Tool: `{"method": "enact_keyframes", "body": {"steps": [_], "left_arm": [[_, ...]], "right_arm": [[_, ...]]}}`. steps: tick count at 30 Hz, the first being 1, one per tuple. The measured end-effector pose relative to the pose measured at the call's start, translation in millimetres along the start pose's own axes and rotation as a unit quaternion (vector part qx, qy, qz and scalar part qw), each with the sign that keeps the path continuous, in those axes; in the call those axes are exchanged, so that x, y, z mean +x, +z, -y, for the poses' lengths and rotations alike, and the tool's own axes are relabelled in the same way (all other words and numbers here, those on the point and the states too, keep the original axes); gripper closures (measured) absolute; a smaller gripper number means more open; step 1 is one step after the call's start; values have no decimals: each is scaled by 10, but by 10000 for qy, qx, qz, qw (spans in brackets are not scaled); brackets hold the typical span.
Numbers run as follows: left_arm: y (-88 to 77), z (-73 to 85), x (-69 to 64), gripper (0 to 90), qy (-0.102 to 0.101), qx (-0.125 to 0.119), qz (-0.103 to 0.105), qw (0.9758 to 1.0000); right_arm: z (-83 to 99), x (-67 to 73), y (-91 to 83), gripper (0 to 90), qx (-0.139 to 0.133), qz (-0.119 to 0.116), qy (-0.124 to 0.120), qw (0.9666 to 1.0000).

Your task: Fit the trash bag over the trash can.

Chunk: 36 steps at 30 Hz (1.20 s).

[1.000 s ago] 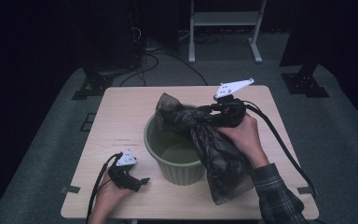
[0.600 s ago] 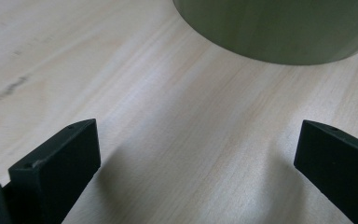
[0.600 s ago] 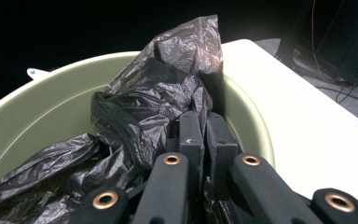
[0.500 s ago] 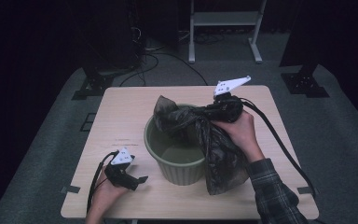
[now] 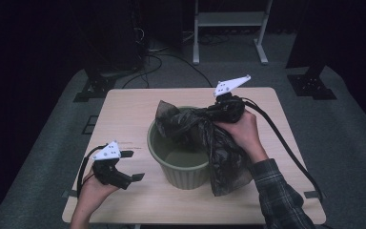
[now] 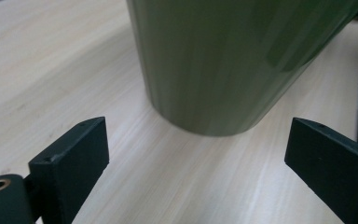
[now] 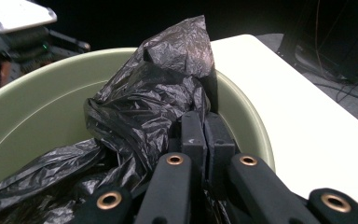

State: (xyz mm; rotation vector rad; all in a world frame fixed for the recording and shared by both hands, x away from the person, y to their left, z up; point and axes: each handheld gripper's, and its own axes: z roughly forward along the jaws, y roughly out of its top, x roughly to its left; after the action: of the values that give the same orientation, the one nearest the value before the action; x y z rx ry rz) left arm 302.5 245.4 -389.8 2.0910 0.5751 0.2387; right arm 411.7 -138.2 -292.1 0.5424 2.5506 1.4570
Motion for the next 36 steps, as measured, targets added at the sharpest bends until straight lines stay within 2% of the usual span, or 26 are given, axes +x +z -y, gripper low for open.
{"method": "enact_keyframes", "body": {"steps": [6, 9, 15, 19, 24, 31, 36], "left_arm": [[-192, -271, -3, 183, 137, -291, 236, 9992], [-257, -428, -1, 232, 217, -313, 230, 9990], [-317, -847, -29, 237, 529, -481, 177, 9973], [-239, -1087, -30, 236, 725, -454, 254, 9960], [-39, -1324, 33, 234, 808, -402, 368, 9952], [241, -1558, 74, 202, 992, -275, 428, 9938], [453, -1652, 112, 202, 997, -95, 505, 9937]], "right_arm": [[6, -20, 15, 883, 27, -30, 16, 10000], [5, -22, 7, 883, 31, -63, 18, 10000], [5, -13, 5, 883, 38, -148, 22, 9999], [1, -2, 7, 883, -15, -234, 47, 9997], [0, 1, 6, 883, -21, -313, 46, 9995], [-3, 16, -7, 882, -83, -500, -23, 9987], [-6, 26, -16, 880, -142, -665, -37, 9977]]}}
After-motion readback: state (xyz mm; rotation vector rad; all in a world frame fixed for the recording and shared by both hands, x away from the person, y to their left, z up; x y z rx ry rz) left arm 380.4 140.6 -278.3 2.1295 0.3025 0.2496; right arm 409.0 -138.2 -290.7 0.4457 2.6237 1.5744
